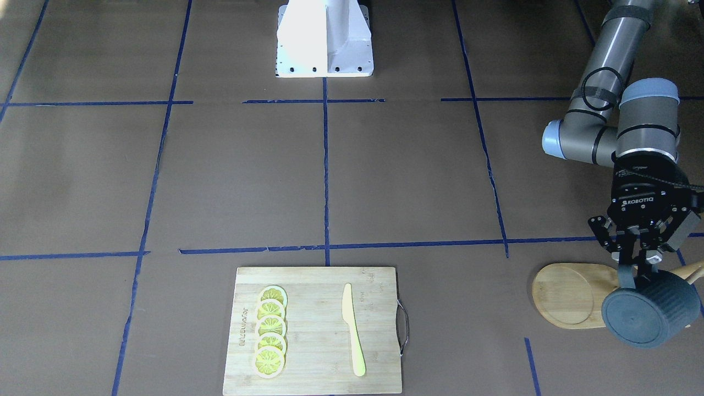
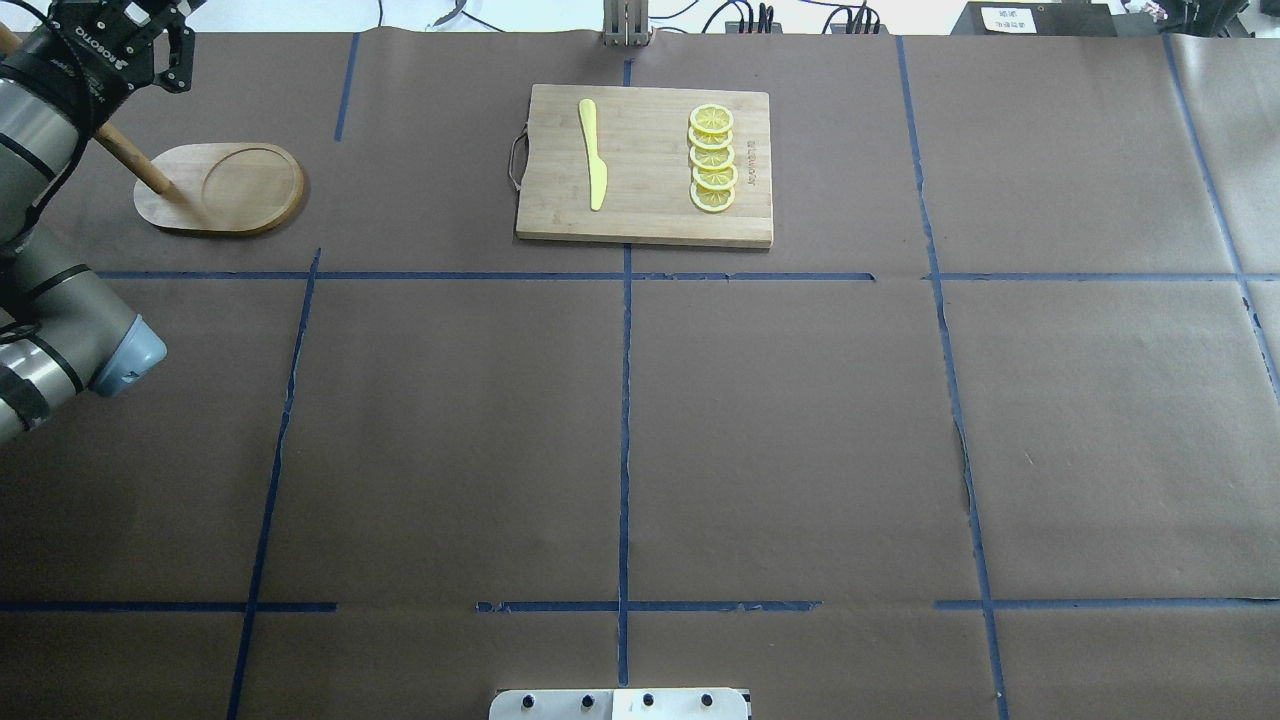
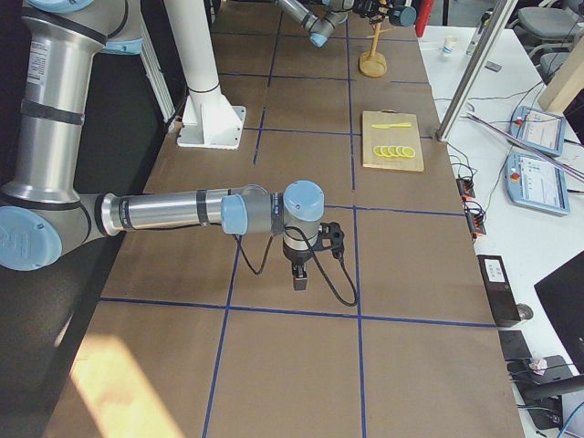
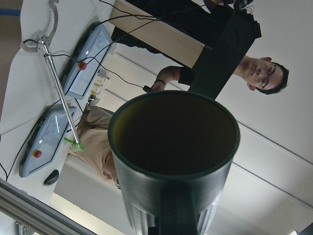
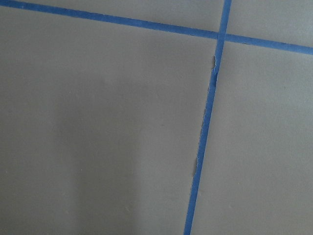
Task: Hang cup on storage rack
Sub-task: 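Hook the mug handle onto a peg of the wooden rack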
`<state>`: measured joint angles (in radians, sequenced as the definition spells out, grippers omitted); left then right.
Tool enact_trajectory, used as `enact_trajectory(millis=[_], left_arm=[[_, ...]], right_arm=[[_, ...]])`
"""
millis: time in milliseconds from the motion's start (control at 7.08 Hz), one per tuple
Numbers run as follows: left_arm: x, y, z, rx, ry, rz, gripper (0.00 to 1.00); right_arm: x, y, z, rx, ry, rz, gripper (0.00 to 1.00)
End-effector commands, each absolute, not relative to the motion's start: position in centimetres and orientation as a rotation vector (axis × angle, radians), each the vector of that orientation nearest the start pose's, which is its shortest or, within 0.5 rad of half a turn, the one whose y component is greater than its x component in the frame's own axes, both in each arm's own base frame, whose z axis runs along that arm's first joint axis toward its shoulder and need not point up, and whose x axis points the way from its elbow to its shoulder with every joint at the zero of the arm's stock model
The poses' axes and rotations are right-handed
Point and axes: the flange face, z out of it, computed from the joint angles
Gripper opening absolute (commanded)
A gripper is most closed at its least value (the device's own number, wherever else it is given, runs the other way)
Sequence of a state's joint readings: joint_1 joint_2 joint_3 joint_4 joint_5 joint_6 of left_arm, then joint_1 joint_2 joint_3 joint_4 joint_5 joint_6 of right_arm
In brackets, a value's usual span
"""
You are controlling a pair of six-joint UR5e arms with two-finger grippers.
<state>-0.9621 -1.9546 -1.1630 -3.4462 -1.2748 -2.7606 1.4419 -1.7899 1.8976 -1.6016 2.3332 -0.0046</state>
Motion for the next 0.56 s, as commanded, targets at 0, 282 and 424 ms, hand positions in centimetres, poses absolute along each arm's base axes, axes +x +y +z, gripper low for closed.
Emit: enact_trajectory(millis=[0, 282, 424], left_arm=[[20.4, -58.0, 47.7, -0.038, 2.241, -1.66, 0.0], [19.1, -57.7, 48.9, -0.034, 2.232, -1.661, 0.0], [18.4, -58.0, 49.7, -0.015, 2.215, -1.679, 0.0]], right_arm=[[1.2, -40.7, 59.9, 0.027, -0.766, -0.157, 1.0], [1.2, -40.8, 59.7, 0.032, -0.766, -0.16, 1.0], [1.2, -40.8, 59.6, 0.033, -0.766, -0.16, 1.0]])
